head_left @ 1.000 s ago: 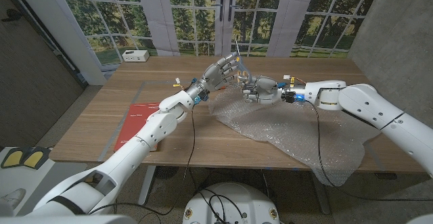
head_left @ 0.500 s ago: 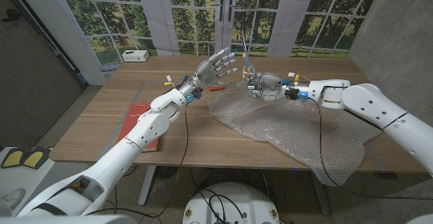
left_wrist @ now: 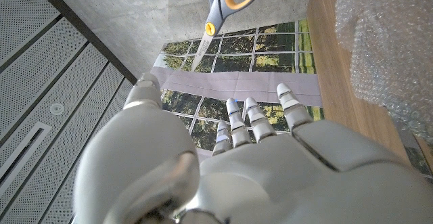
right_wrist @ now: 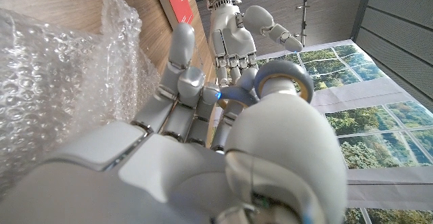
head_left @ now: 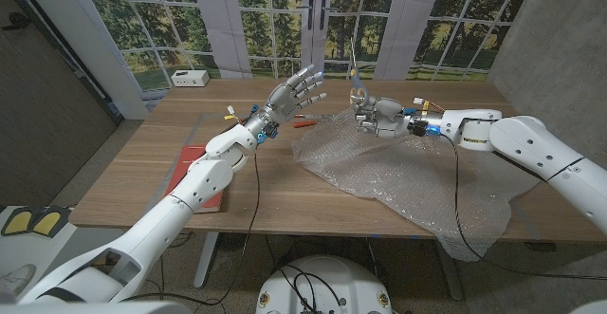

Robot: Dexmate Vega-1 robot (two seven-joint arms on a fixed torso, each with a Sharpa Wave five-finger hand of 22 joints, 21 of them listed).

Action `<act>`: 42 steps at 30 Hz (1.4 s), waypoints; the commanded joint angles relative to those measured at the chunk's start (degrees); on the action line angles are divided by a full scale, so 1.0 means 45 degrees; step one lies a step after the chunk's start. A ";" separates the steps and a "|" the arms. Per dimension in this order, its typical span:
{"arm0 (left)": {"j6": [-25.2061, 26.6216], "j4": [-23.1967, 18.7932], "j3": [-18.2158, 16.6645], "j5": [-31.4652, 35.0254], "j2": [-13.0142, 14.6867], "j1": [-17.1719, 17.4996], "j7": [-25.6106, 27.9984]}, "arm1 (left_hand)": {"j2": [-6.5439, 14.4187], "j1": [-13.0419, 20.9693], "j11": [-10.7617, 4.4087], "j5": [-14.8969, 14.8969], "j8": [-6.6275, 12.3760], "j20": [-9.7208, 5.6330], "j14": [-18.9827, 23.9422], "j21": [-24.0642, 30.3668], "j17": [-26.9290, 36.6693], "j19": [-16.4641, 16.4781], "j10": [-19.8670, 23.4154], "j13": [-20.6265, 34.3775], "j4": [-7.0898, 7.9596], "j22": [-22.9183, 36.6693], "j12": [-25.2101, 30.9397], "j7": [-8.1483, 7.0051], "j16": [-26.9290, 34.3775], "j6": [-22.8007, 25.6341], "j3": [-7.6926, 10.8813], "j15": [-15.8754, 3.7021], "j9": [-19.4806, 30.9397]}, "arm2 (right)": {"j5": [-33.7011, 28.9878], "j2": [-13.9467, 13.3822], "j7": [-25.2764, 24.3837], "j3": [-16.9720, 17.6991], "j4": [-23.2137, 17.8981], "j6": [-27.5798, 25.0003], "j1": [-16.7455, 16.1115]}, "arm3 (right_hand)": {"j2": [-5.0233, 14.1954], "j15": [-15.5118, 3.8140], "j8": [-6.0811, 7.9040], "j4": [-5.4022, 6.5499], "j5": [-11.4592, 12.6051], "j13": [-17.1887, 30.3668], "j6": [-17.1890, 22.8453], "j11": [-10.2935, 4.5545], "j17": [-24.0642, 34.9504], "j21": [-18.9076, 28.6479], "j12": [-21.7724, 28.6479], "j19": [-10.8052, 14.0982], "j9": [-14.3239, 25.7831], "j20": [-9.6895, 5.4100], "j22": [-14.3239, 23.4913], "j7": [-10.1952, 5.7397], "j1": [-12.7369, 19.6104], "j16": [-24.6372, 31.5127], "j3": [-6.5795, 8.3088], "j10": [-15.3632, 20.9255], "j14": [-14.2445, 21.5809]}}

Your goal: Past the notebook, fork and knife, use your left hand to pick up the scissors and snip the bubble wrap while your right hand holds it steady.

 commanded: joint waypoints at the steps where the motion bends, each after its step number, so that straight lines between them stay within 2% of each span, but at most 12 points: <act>1: -0.1164 0.0874 -0.0086 0.0142 -0.0436 -0.0228 -0.0797 | 0.0094 -0.0025 -0.0067 -0.0073 0.0015 0.0020 -0.0034 0.0024 0.0019 -0.0102 0.0136 -0.0008 -0.0071 0.0016 -0.0086 -0.0007 0.0013 -0.0054 0.0036 -0.0136 -0.0014 | 0.0533 -0.0460 -0.0573 0.0632 -0.0546 -0.0162 -0.0458 | 0.0031 -0.1623 0.0035 -0.0043 0.0068 0.0024 -0.0037 -0.2038 0.0034 0.0125 0.0072 -0.0104 -0.0036 -0.1261 -0.0028 0.0003 -0.0039 -0.0008 -0.0067 0.1970 -0.0038; 14: -0.1507 0.0530 -0.0081 0.0714 -0.0236 -0.0161 -0.0349 | 0.0176 0.0008 -0.0161 -0.0264 0.0010 0.0017 0.0051 0.0042 -0.0026 -0.0075 0.0317 -0.0109 -0.0137 0.0011 -0.0136 -0.0090 0.0064 -0.0109 0.0069 -0.0227 -0.0014 | 0.1374 -0.0948 -0.0877 0.1124 -0.1341 -0.0477 -0.1106 | 0.0053 -0.1625 0.0058 -0.0017 0.0065 0.0022 -0.0077 -0.2048 0.0025 0.0234 0.0072 -0.0096 -0.0052 -0.1271 -0.0265 0.0029 -0.0121 -0.0031 -0.0098 0.1936 -0.0066; 19: -0.1228 0.0368 -0.0097 0.0586 -0.0137 -0.0013 -0.0073 | 0.0188 0.0005 -0.0168 -0.0313 0.0012 0.0013 0.0057 0.0050 -0.0035 -0.0057 0.0327 -0.0134 -0.0150 0.0009 -0.0162 -0.0108 0.0069 -0.0113 0.0070 -0.0219 -0.0014 | 0.1648 -0.1051 -0.0913 0.1307 -0.1483 -0.0422 -0.1408 | 0.0044 -0.1624 0.0056 -0.0002 0.0062 0.0022 -0.0121 -0.2049 0.0025 0.0275 0.0073 -0.0086 -0.0050 -0.1251 -0.0318 0.0031 -0.0166 -0.0034 -0.0120 0.1933 -0.0068; 23: -0.0959 0.0532 -0.0033 0.0544 -0.0064 -0.0174 -0.0138 | 0.0195 -0.0004 -0.0185 -0.0365 0.0016 0.0014 0.0060 0.0053 -0.0042 -0.0053 0.0365 -0.0160 -0.0163 0.0008 -0.0178 -0.0082 0.0072 -0.0110 0.0068 -0.0227 -0.0014 | 0.1753 -0.1051 -0.1040 0.1511 -0.1569 -0.0154 -0.1756 | -0.0035 -0.1613 -0.0007 0.0054 0.0044 0.0023 -0.0066 -0.2050 0.0020 0.0320 0.0076 -0.0019 -0.0213 -0.1185 -0.0441 0.0101 -0.0324 -0.0051 -0.0208 0.1934 -0.0096; 24: -0.0927 0.0628 -0.0001 0.0527 -0.0085 -0.0258 -0.0236 | 0.0205 -0.0005 -0.0173 -0.0406 0.0064 0.0016 0.0056 0.0052 -0.0049 -0.0058 0.0382 -0.0183 -0.0177 0.0007 -0.0199 -0.0118 0.0071 0.0007 0.0070 -0.0231 -0.0013 | 0.1692 -0.1114 -0.1084 0.1590 -0.1636 -0.0060 -0.1864 | -0.0321 -0.1604 0.0030 0.0215 0.0011 0.0023 -0.0026 -0.2051 0.0019 0.0378 0.0080 0.0114 -0.0204 -0.1092 -0.0587 0.0198 -0.0769 -0.0055 -0.0475 0.1944 -0.0095; 28: -0.0985 0.1096 0.0135 0.0552 -0.0303 -0.0581 -0.0543 | 0.0225 0.0004 -0.0183 -0.0444 0.0090 0.0018 0.0051 0.0049 -0.0055 -0.0066 0.0385 -0.0205 -0.0193 0.0006 -0.0224 -0.0092 0.0071 0.0077 0.0080 -0.0213 -0.0012 | 0.1771 -0.1303 -0.1242 0.1847 -0.1827 0.0048 -0.2212 | -0.0445 -0.1611 0.0043 0.0308 0.0046 0.0017 -0.0017 -0.2030 0.0019 0.0454 0.0065 0.0119 -0.0209 -0.1076 -0.0618 0.0218 -0.1010 -0.0046 -0.0620 0.1896 -0.0073; 34: -0.1050 0.1312 0.0191 0.0573 -0.0479 -0.0715 -0.0648 | 0.0311 0.0078 -0.0154 -0.0523 -0.0009 0.0016 0.0042 0.0050 -0.0070 -0.0071 0.0398 -0.0263 -0.0256 0.0004 -0.0289 -0.0022 0.0069 -0.0177 0.0135 -0.0202 -0.0012 | 0.1504 -0.1357 -0.0816 0.1712 -0.1734 0.0176 -0.2087 | -0.0567 -0.1606 0.0025 0.0511 0.0104 0.0013 0.0068 -0.2052 0.0014 0.0575 0.0069 0.0314 -0.0327 -0.0978 -0.0807 0.0327 -0.1462 -0.0028 -0.0850 0.1910 -0.0023; 35: -0.1045 0.1310 0.0190 0.0578 -0.0470 -0.0716 -0.0657 | 0.0315 0.0080 -0.0161 -0.0530 -0.0009 0.0017 0.0042 0.0048 -0.0071 -0.0075 0.0400 -0.0268 -0.0260 0.0004 -0.0294 -0.0029 0.0069 -0.0180 0.0137 -0.0199 -0.0012 | 0.1427 -0.1372 -0.0773 0.1678 -0.1720 0.0192 -0.2043 | -0.0774 -0.1607 0.0053 0.0712 0.0125 0.0016 0.0104 -0.2058 0.0015 0.0631 0.0079 0.0401 -0.0326 -0.0927 -0.0939 0.0386 -0.1946 0.0001 -0.1115 0.1957 0.0043; 37: -0.1005 0.1258 0.0166 0.0588 -0.0433 -0.0686 -0.0586 | 0.0322 0.0086 -0.0165 -0.0542 -0.0003 0.0017 0.0045 0.0047 -0.0073 -0.0078 0.0408 -0.0276 -0.0267 0.0004 -0.0301 -0.0031 0.0071 -0.0169 0.0142 -0.0193 -0.0013 | 0.1158 -0.1416 -0.0657 0.1631 -0.1731 0.0338 -0.1998 | -0.0986 -0.1600 0.0057 0.0840 0.0156 0.0022 0.0112 -0.2027 0.0019 0.0674 0.0076 0.0508 -0.0337 -0.0832 -0.1060 0.0517 -0.2286 0.0019 -0.1337 0.1940 0.0070; 38: -0.1001 0.1248 0.0155 0.0591 -0.0414 -0.0677 -0.0584 | 0.0333 0.0095 -0.0171 -0.0550 -0.0001 0.0017 0.0039 0.0048 -0.0074 -0.0078 0.0412 -0.0283 -0.0275 0.0003 -0.0308 -0.0029 0.0069 -0.0168 0.0149 -0.0188 -0.0013 | 0.1146 -0.1404 -0.0552 0.1608 -0.1689 0.0357 -0.1964 | -0.1170 -0.1595 0.0080 0.0987 0.0189 0.0028 0.0117 -0.2003 0.0021 0.0702 0.0077 0.0565 -0.0302 -0.0770 -0.1157 0.0542 -0.2647 0.0038 -0.1555 0.1915 0.0090; 42: -0.0907 0.1163 0.0115 0.0577 -0.0329 -0.0629 -0.0513 | 0.0359 0.0113 -0.0183 -0.0573 0.0001 0.0016 0.0032 0.0049 -0.0077 -0.0078 0.0435 -0.0302 -0.0295 0.0003 -0.0322 -0.0016 0.0066 -0.0172 0.0164 -0.0187 -0.0014 | 0.0910 -0.1394 -0.0218 0.1442 -0.1563 0.0427 -0.1747 | -0.1489 -0.1572 -0.0077 0.1320 0.0287 0.0028 0.0044 -0.1874 0.0017 0.0782 0.0044 0.0572 -0.0479 -0.0552 -0.1273 0.0826 -0.3402 0.0041 -0.2004 0.1699 -0.0011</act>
